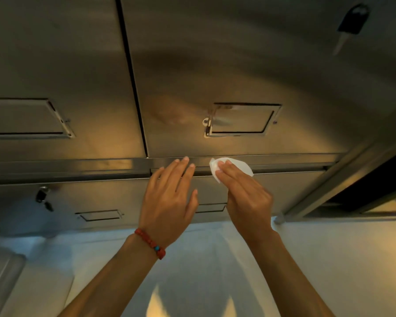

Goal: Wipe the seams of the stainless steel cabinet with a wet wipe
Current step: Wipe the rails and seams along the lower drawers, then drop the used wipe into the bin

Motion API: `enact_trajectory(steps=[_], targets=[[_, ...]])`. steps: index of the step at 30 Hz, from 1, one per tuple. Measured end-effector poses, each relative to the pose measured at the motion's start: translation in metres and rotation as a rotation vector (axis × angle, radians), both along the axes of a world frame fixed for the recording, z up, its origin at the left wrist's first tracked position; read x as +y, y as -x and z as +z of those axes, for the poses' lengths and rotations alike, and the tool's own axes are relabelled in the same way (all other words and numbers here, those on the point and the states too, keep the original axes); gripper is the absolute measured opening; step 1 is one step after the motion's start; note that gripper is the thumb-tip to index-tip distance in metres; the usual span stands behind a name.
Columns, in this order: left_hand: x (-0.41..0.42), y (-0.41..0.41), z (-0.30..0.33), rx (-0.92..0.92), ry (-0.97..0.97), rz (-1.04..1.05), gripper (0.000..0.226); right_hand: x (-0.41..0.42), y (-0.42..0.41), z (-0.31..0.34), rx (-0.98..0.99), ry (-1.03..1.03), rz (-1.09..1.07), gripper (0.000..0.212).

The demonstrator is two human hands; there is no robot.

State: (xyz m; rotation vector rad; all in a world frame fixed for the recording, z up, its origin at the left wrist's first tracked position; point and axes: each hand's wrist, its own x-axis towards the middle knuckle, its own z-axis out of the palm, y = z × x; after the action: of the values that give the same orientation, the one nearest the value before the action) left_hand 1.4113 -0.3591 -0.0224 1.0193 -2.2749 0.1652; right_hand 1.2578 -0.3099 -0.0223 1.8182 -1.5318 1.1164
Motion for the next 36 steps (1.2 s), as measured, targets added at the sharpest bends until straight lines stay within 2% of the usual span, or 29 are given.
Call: enact_trajectory(steps=[6,11,21,24,29,33,36], targets=[[0.025,0.012,0.069,-0.021,-0.053,0.004,0.045,0.027,0.011,0.068,-0.017,-0.023,-0.023,0.041],[0.041,0.018,0.131,-0.005,-0.081,0.017,0.046,0.045,0.021,0.127,-0.031,-0.022,-0.038,0.034],[0.062,-0.001,0.232,0.039,-0.03,0.067,0.047,0.061,0.006,0.228,-0.068,0.065,0.063,0.032],[0.07,-0.017,0.25,0.048,-0.009,0.092,0.047,0.065,-0.009,0.245,-0.079,0.072,0.076,0.034],[0.082,-0.063,0.273,0.055,-0.002,0.15,0.047,0.068,-0.05,0.267,-0.069,0.038,0.127,0.023],[0.091,-0.111,0.29,0.046,0.019,0.225,0.047,0.065,-0.101,0.279,-0.069,0.051,0.196,0.036],[0.098,-0.151,0.3,0.063,0.02,0.267,0.046,0.064,-0.149,0.284,-0.072,0.057,0.267,0.037]])
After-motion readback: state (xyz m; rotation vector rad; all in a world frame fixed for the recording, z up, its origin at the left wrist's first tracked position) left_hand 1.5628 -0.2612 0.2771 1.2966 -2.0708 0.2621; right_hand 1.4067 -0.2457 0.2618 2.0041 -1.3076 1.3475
